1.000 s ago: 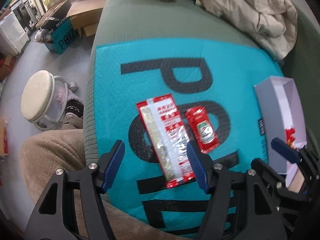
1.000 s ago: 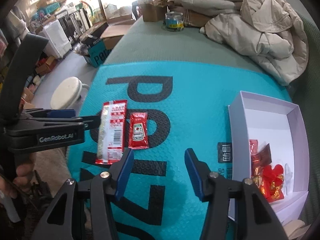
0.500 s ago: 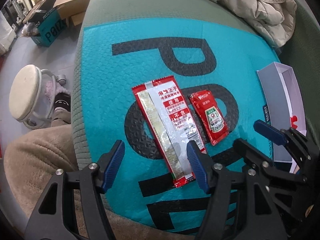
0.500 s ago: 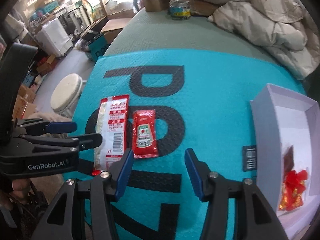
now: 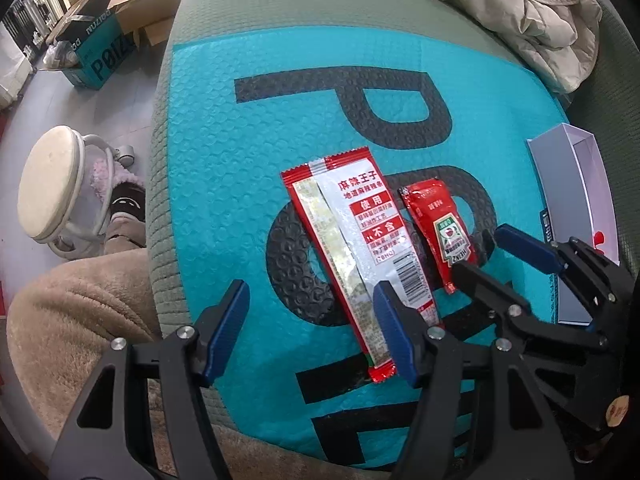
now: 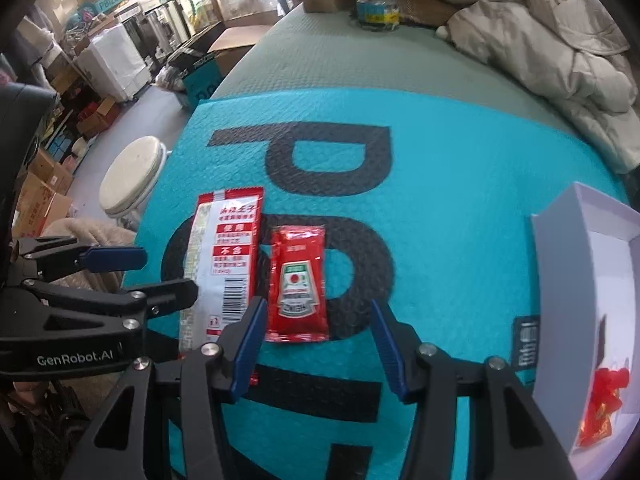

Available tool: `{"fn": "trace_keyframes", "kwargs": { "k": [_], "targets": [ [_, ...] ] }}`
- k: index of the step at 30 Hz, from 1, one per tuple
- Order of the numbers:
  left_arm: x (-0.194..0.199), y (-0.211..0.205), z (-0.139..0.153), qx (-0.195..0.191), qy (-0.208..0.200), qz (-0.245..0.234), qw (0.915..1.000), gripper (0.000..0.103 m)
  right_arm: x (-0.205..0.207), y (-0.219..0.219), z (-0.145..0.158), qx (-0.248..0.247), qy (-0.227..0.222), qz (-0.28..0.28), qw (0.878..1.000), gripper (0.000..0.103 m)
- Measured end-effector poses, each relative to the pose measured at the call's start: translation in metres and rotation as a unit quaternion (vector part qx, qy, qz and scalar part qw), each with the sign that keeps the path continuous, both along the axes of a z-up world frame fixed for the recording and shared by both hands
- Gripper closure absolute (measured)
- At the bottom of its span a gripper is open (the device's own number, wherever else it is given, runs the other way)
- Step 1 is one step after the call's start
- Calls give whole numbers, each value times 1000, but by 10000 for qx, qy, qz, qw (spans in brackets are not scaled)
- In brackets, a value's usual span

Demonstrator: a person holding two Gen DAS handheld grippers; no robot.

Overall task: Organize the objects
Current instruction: 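Grasp the red ketchup sachet with the right tool while the left reaches the spicy-strip packet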

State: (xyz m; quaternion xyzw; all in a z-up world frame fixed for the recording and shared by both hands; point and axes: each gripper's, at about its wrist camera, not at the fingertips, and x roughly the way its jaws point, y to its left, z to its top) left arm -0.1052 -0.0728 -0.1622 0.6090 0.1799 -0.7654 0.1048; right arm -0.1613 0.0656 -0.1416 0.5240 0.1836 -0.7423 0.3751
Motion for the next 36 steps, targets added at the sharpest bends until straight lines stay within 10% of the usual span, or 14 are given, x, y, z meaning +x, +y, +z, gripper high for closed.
{"fn": "trace_keyframes", "kwargs": {
  "k": [9,14,29,36],
  "targets": [
    [0,-7,-5,-18,-68,18,10000,40,-2,-12,-10,71,282,-1,9996,50],
    [0,-5,0,113,123,-84,9998,40,-8,-5,-11,227,376,-363,9984,78],
    [-17,23,-4,478,84,-217,9986,39,2,41,-2,441,226,-697,9963,79],
    [-29,36,-11,387,-73,-10,9992,18,0,56,2,-214,-259,-935,9951,78]
  ]
}}
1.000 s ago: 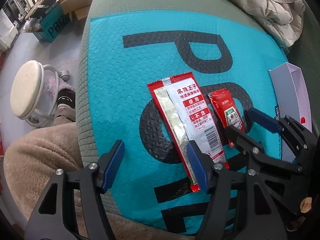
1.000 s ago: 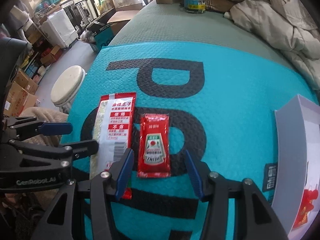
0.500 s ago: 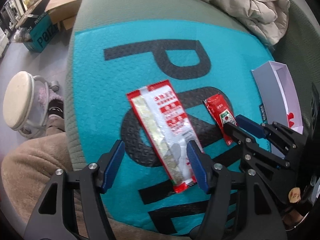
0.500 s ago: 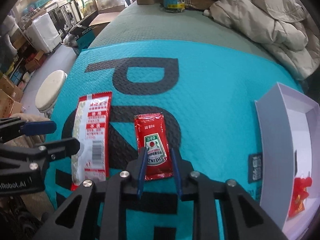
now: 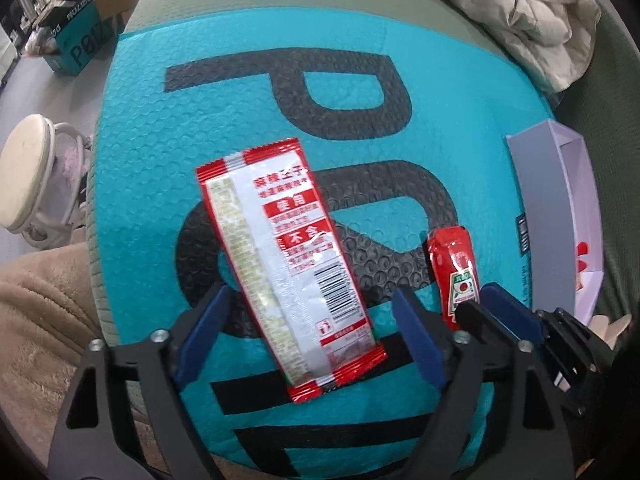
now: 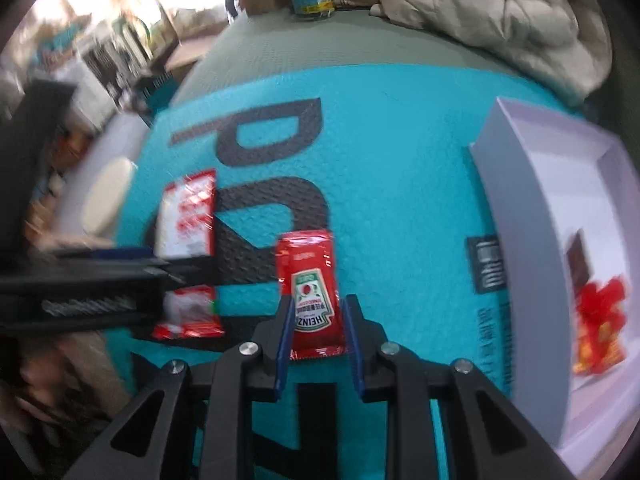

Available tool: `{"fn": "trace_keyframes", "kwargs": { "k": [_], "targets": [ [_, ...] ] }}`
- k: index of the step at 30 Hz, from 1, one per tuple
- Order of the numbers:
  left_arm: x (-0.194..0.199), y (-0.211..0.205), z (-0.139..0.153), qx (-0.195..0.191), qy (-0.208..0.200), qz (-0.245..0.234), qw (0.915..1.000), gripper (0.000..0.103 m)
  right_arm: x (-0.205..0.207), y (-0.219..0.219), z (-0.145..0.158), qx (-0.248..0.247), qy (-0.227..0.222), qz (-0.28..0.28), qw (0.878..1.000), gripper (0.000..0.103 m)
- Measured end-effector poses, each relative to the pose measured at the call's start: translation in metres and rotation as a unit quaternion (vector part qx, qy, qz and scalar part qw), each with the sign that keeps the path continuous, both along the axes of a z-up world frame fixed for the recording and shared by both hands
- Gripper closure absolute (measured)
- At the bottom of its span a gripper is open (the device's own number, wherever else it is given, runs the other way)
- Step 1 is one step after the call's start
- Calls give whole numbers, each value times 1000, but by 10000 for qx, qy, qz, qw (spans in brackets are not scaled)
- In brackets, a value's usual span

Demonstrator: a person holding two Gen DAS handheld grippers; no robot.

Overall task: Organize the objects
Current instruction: 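Grasp the red ketchup sachet with the right tool while the left reaches the spicy-strip packet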

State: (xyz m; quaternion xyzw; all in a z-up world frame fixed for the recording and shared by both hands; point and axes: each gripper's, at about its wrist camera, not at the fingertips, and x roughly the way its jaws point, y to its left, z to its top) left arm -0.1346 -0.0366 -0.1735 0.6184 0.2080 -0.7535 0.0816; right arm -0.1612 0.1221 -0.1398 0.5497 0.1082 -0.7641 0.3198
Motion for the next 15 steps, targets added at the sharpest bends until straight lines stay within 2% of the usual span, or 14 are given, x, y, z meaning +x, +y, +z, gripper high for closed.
{"fn": "trace_keyframes", "kwargs": {
  "k": [2,5,8,11,15],
  "targets": [
    [-2,5,-1,-137,-36,-50,9999,17,3,-3,-1,103,119,123,9998,66],
    [0,4,0,-148,58,-22,9999,17,9,-10,-2,247,362,316,9985,56],
    [2,1,1,-134,107,75,9998,22,6,-12,-3,200,425,189,9987,54],
    [8,-5,4,-255,141,144,9995,37,1,-15,-5,139,542,82,9984,53],
    [15,-16,7,-161,250,262,9992,49,2,-27,-11,452,809,98,9957,52]
  ]
}}
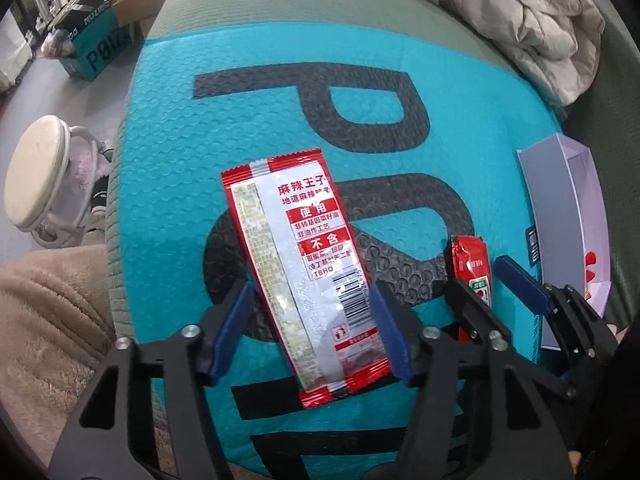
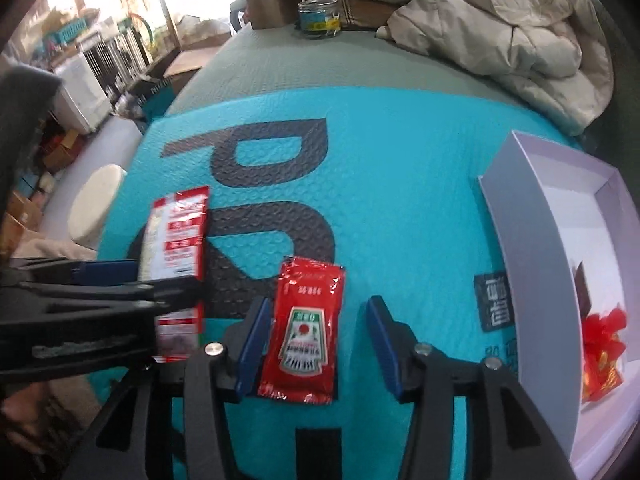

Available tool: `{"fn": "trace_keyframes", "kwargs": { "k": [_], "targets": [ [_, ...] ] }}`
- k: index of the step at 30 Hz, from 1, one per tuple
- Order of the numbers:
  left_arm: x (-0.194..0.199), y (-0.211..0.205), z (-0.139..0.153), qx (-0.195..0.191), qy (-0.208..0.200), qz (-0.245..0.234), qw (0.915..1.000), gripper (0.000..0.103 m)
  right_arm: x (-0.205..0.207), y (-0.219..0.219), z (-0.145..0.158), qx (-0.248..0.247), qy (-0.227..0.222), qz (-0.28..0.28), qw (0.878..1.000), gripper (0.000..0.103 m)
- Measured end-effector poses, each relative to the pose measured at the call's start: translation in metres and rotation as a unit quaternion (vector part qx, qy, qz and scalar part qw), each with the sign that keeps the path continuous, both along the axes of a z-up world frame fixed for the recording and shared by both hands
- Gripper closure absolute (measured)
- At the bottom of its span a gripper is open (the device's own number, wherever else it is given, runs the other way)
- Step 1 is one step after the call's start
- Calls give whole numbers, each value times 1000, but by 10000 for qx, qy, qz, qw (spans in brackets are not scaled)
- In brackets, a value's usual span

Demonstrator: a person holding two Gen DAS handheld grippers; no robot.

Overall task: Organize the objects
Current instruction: 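Grasp the red ketchup sachet with the right tool while the left reaches the spicy-strip packet, then close the left tool on the white spicy-strip packet and lift it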

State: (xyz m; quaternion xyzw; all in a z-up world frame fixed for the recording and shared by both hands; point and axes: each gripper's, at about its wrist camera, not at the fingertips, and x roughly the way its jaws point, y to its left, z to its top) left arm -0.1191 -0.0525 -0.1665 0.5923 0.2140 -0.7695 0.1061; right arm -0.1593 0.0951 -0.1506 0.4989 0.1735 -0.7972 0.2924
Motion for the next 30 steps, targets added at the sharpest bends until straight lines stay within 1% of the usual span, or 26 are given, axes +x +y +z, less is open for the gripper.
{"fn": "trace_keyframes", "kwargs": {
  "k": [4,6,9,10,11,13,14,17,18,19,20,21,23,24,25,27,30],
  "targets": [
    [4,-6,-2,65,58,27,10000,50,5,-1,-1,89,128,105,9998,52],
    [2,-4,-3,27,44,-3,10000,50,8,0,-3,149,187,184,9995,52],
    [0,0,-2,-41,-3,-42,10000,50,9,5,-3,154,215,120,9996,53],
    [0,1,-2,-60,-23,-53,10000,49,9,7,-3,147,204,95,9996,55],
    [-2,3,-2,-116,-73,-90,9999,49,9,8,-2,140,205,85,9997,59],
    [-5,9,-2,-238,-179,-178,9994,43,9,11,-2,143,232,85,9996,64],
    [-8,14,-2,-337,-257,-259,9988,41,8,12,-2,133,219,94,9996,65],
    [-17,30,-7,-745,-522,-502,9946,31,7,15,0,53,180,69,9998,66],
    [-20,32,-7,-906,-575,-486,9930,24,8,16,-1,33,163,111,9998,66],
    [-21,31,-8,-976,-612,-435,9924,19,8,17,-1,20,164,153,9997,66],
    [-21,28,-9,-922,-597,-385,9932,19,8,18,-1,-9,173,176,9997,66],
    [-21,23,-9,-797,-523,-286,9950,20,9,20,-1,-45,176,185,9997,66],
    [-19,17,-7,-778,-418,-163,9960,25,10,21,-2,-84,167,191,9996,61],
    [-18,16,-6,-793,-387,-144,9960,31,11,20,-3,-61,183,198,9996,61],
    [-17,16,-5,-808,-352,-148,9960,40,11,19,-4,-23,207,205,9996,59],
    [-17,17,-2,-831,-303,-182,9959,45,13,15,-8,100,244,248,9993,58],
    [-16,19,-1,-820,-251,-218,9961,50,13,15,-8,115,248,264,9993,59]
  ]
}}
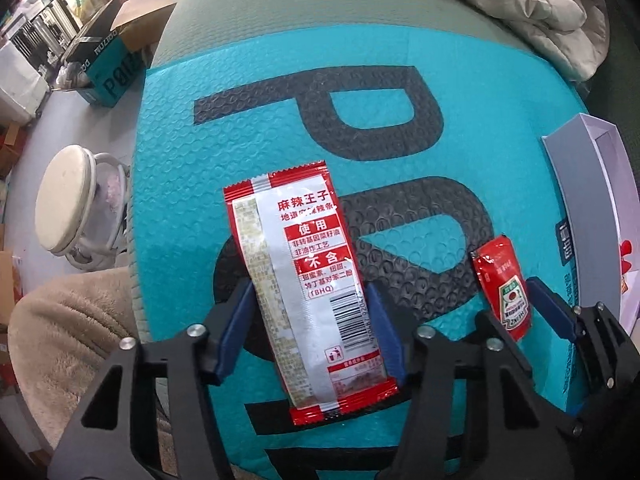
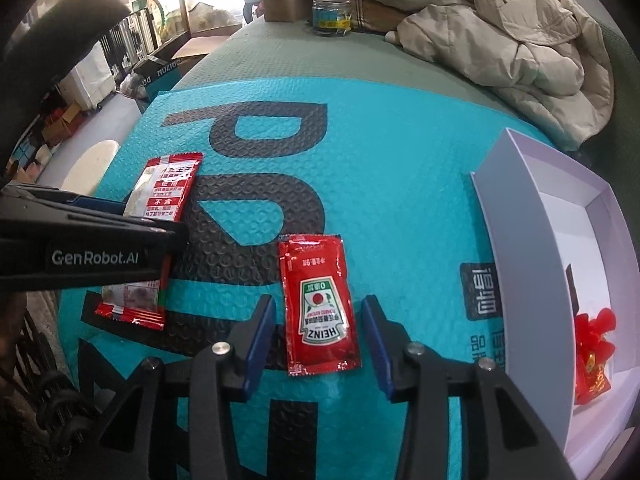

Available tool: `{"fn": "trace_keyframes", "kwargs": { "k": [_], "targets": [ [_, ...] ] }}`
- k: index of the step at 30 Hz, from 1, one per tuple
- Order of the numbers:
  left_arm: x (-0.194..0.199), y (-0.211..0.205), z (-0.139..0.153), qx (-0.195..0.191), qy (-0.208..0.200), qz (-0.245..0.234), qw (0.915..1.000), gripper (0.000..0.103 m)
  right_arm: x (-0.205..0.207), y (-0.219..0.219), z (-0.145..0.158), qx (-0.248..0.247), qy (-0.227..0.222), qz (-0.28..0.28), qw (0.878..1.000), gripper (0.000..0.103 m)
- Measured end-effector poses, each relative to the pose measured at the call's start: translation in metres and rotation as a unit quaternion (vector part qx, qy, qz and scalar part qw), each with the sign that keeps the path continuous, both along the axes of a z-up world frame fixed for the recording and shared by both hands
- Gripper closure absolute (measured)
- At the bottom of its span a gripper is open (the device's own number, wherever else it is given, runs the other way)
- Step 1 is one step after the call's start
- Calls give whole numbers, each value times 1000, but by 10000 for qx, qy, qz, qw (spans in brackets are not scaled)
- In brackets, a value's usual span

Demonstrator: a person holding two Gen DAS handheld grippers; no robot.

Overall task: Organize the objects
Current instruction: 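Close the left tool on the white spicy-strip packet and lift it, then carry the ketchup sachet and spicy-strip packet over the white box with both tools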

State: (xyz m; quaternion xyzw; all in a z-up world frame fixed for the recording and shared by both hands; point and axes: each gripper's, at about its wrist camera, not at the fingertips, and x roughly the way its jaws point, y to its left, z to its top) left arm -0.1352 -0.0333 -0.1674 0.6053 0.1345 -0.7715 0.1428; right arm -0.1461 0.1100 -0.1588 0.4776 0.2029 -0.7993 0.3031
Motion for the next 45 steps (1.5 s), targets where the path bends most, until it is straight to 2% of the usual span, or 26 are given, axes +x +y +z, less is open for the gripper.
{"fn": "trace_keyframes", "kwargs": {
  "k": [1,2,6,14,26,36,45],
  "targets": [
    [-3,3,0,-2,1,-14,10000,52,0,0,0,6,-3,13,10000,63],
    [-2,4,1,-15,-5,-41,10000,53,1,0,1,22,4,32,10000,73],
    [9,5,1,34,8,-134,9999,55,2,-3,3,147,-85,86,9998,78],
    [30,-18,10,657,148,310,9972,56,5,9,22,-205,-362,-92,9991,78],
    [47,-22,46,535,600,355,9961,56,20,7,64,-438,-200,112,9988,78],
    [60,-24,96,345,1127,383,9923,56,29,5,112,-751,77,385,9964,78],
    [73,-14,128,176,1368,365,9898,56,41,8,147,-902,321,663,9932,78]
  ]
}}
